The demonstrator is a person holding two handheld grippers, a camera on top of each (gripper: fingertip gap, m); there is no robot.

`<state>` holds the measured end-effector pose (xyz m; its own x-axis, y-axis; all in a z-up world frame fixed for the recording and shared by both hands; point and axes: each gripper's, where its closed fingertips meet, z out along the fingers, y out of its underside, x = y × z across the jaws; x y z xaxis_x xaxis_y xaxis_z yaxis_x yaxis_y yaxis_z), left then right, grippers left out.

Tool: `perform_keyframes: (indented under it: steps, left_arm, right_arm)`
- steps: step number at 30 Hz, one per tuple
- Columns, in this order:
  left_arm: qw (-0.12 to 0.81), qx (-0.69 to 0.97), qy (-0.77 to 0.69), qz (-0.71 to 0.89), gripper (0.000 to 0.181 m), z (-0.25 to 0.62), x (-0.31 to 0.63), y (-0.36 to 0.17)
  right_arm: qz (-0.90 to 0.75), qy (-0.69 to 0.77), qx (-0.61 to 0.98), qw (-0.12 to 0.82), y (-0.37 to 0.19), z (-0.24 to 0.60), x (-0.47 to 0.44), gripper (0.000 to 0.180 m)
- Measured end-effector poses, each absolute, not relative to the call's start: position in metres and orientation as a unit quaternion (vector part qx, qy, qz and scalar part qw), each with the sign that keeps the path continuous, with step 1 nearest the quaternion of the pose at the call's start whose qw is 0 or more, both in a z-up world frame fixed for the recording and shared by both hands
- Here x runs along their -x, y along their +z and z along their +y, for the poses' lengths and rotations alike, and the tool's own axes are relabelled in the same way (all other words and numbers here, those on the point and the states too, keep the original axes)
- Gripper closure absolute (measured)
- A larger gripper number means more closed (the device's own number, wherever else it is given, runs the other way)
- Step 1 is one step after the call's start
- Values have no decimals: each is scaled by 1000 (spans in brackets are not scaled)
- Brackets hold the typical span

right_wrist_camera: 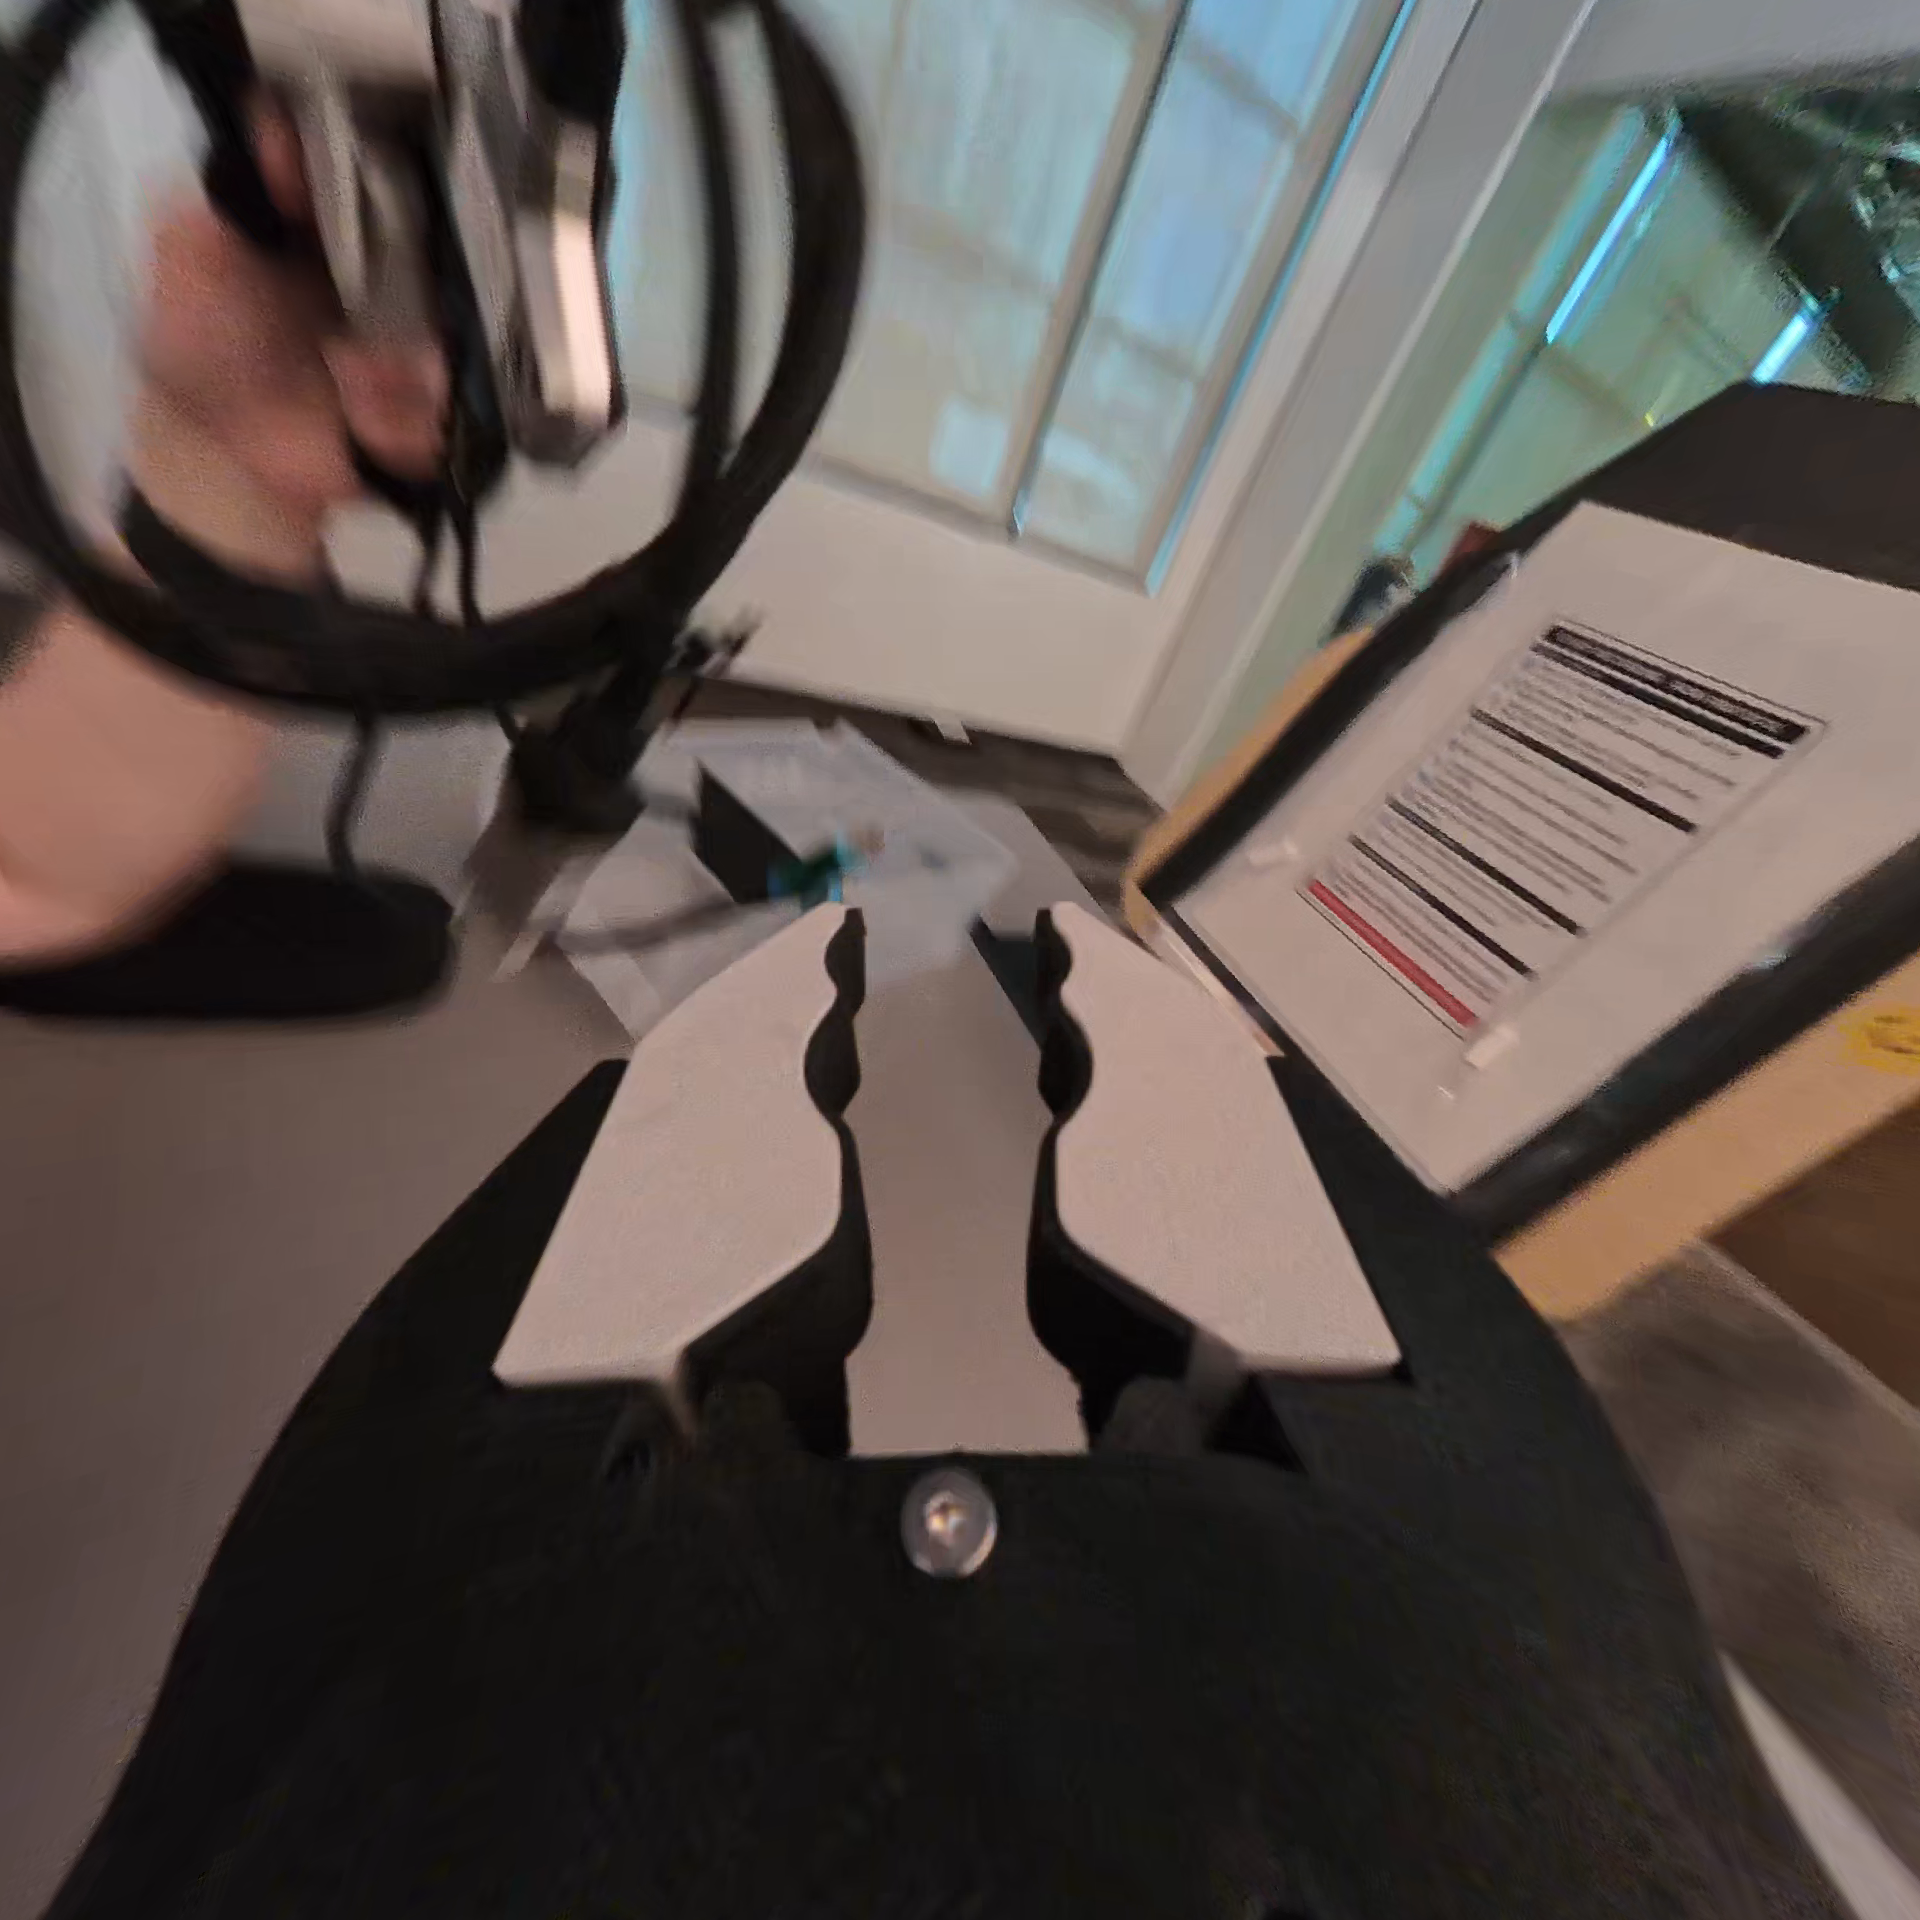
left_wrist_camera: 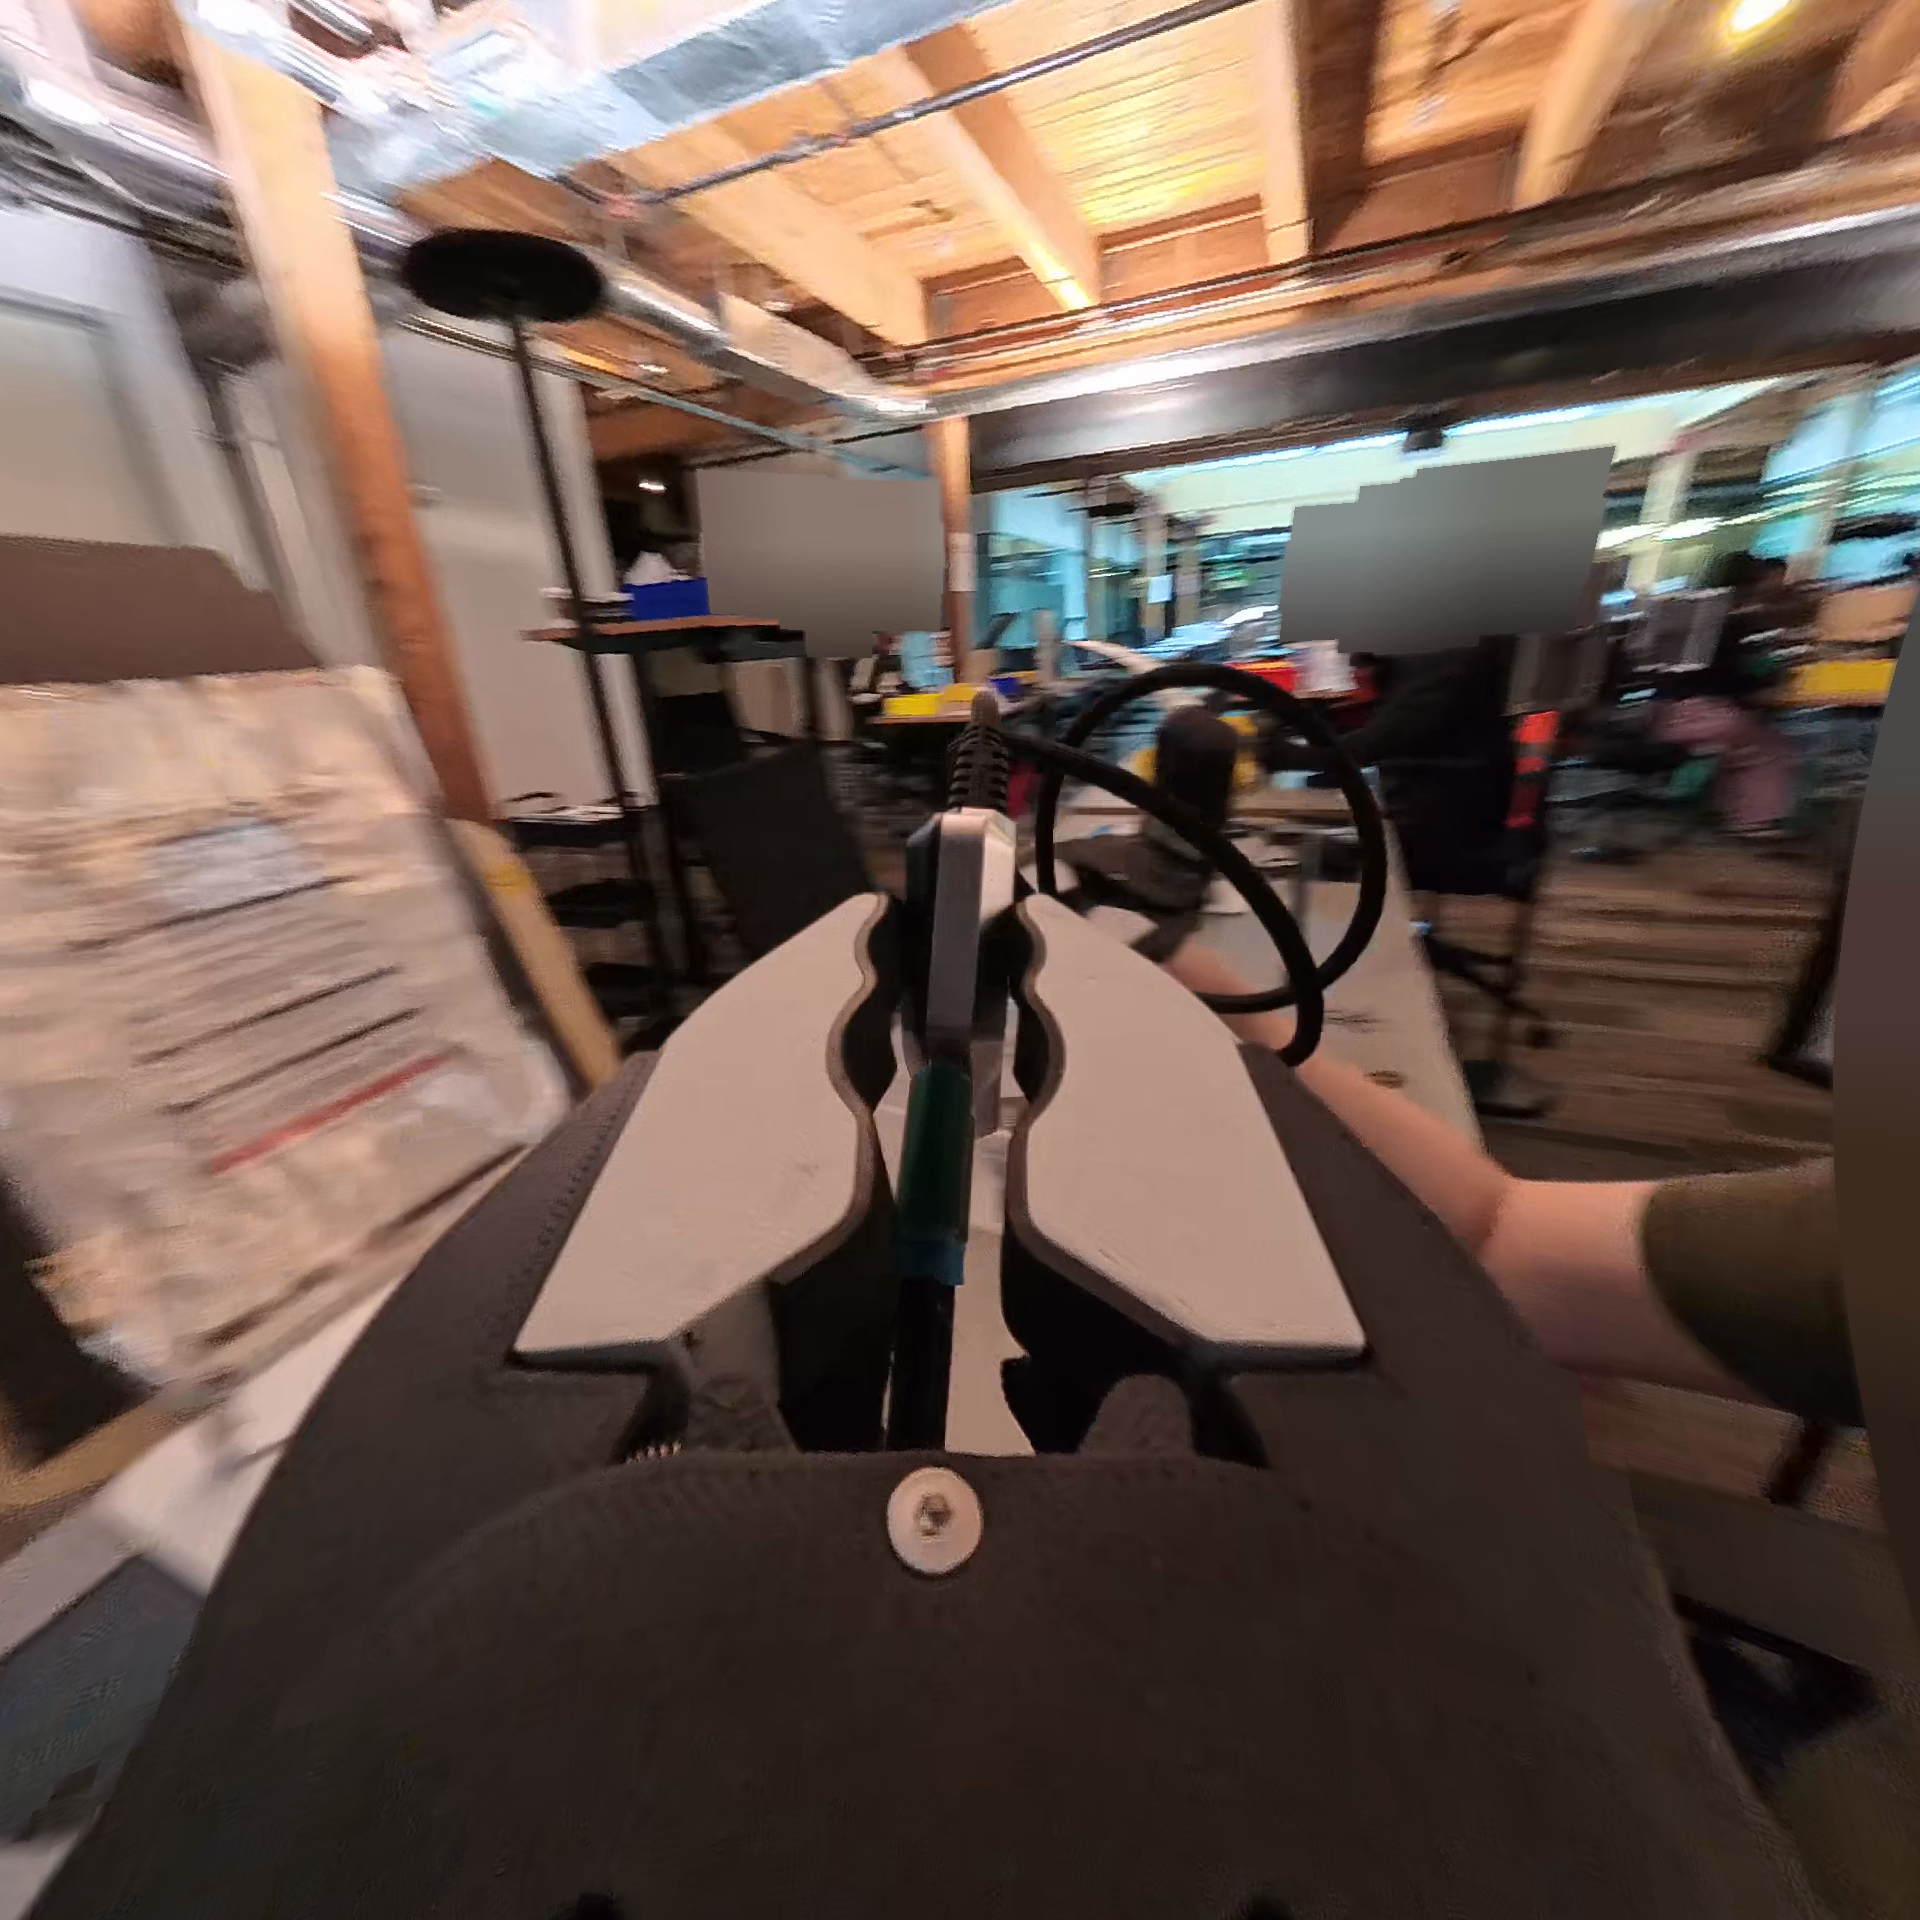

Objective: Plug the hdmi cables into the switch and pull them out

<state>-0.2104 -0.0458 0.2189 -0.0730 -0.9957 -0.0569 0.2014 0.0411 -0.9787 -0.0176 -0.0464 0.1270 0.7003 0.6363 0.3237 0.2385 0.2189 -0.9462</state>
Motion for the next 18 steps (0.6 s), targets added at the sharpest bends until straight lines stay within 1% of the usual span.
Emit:
perform_keyframes:
  steps: [2,5,9,10,14,16,18]
  left_arm:
    - [496,404,-592,489,163,-60,192,212]
    - [454,397,-631,488,163,-70,171,204]
    - [444,393,-648,478,162,-68,157,198]
    - [449,394,-645,476,162,-67,155,196]
    - [460,399,-633,478,162,-62,146,189]
    - [459,400,-636,474,163,-61,143,187]
    - [467,407,-625,476,163,-59,137,182]
  right_arm:
    - [-331,238,582,704,132,-48,18,148]
    - [-360,352,548,668,123,-57,41,144]
    - [-431,315,550,642,90,-50,87,141]
    - [-443,324,532,645,91,-54,100,136]
    - [-407,435,448,666,122,-77,120,140]
    - [-377,491,439,651,134,-82,118,141]
    - [-332,513,456,648,141,-74,116,143]
